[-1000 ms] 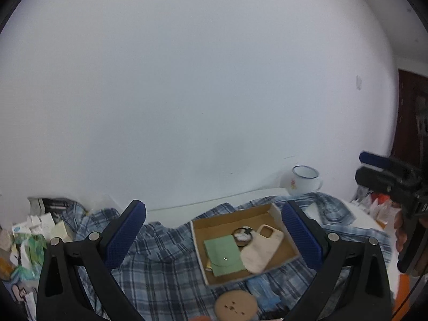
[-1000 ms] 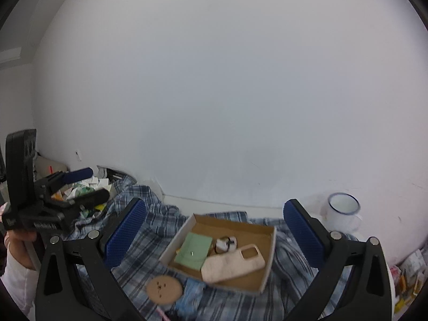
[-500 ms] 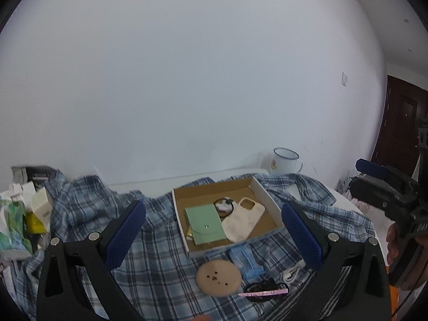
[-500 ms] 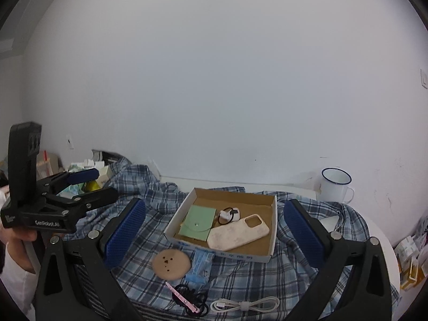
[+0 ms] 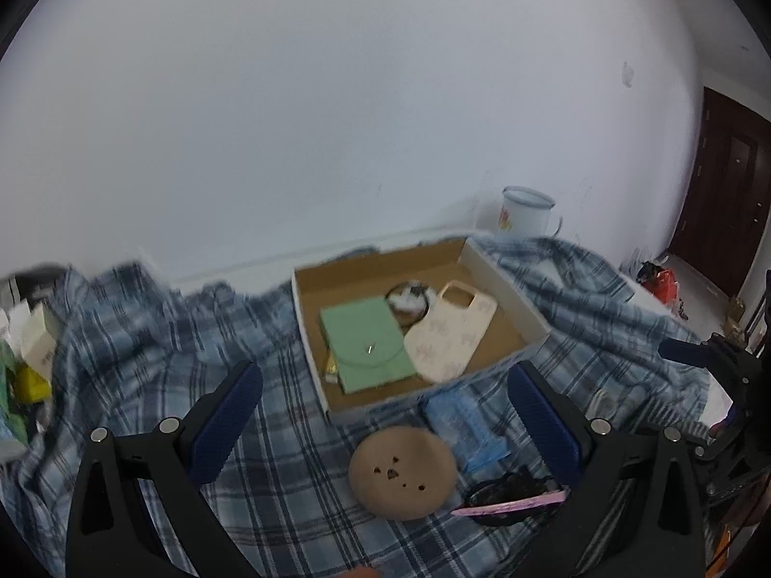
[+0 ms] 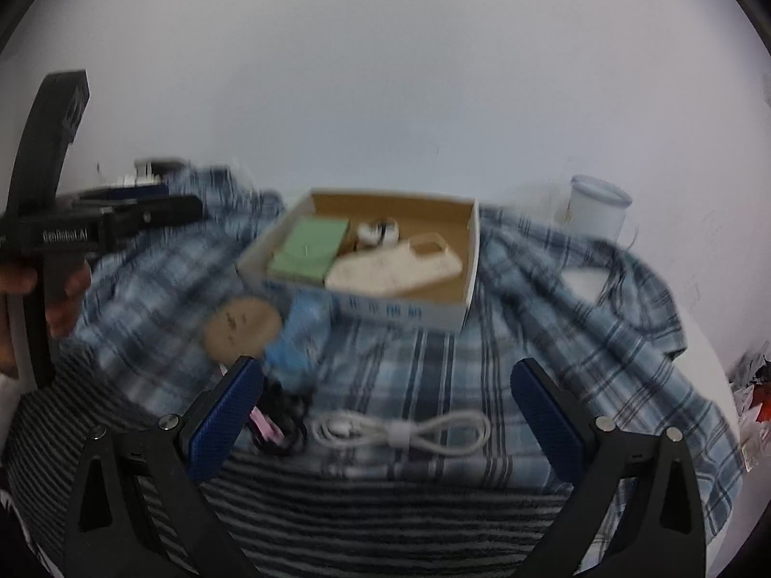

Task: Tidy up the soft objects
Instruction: 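Grasp the wooden coaster with the left gripper while the right gripper grasps the white cable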

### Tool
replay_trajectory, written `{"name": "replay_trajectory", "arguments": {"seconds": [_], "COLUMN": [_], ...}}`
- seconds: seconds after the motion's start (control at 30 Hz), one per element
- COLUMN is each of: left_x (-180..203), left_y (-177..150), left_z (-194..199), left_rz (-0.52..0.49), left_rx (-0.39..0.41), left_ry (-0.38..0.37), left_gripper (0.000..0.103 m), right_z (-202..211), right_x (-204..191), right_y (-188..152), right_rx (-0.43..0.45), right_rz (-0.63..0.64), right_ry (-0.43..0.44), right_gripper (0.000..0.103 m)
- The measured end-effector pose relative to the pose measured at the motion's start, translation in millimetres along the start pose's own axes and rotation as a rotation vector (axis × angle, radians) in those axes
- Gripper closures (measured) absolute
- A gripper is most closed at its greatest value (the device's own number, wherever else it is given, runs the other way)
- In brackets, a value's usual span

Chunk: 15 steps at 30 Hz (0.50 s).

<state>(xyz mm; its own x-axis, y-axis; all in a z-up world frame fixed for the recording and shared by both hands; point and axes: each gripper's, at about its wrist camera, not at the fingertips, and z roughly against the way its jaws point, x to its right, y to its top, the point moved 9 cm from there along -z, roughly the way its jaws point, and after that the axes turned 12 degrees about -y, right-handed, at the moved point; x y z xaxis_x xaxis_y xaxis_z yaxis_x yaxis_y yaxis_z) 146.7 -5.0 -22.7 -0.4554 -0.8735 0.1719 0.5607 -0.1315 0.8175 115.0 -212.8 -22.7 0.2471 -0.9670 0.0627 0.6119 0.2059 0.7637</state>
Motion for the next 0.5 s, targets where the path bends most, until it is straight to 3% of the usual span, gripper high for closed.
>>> {"name": "replay_trajectory", "arguments": {"seconds": [0.17,0.4,0.43,0.5], "left_x": [-10.6,-14.5,-14.2,-12.4], "left_y": [-25.3,-65.0,-69.3,-75.7], "left_z": [-25.6,-63.6,-67.9,-74.7], "left_rz": [0.034,0.066,0.069,0.075], "left_rx": [-0.049,-0.182,-0.199,-0.226], "left_ry": [-0.011,-0.036,-0.041,-0.050], "left_gripper": [0.000,0.000,0.000,0.000], "right_z": [-28.4,-63.2,-65.1,-68.6], "right_x": [6.9,9.7,10.8,9.7], "right_y": [-19.0,-42.2,-43.3,-46.7], "right_rx": [-0.111,-0.267,-0.274,-0.291], "right_rz": [-0.010,-0.035,-0.037,-0.026], "right_ry": [0.031,0.057,0.048,0.036], "right_gripper": [0.000,0.000,0.003,0.020]}}
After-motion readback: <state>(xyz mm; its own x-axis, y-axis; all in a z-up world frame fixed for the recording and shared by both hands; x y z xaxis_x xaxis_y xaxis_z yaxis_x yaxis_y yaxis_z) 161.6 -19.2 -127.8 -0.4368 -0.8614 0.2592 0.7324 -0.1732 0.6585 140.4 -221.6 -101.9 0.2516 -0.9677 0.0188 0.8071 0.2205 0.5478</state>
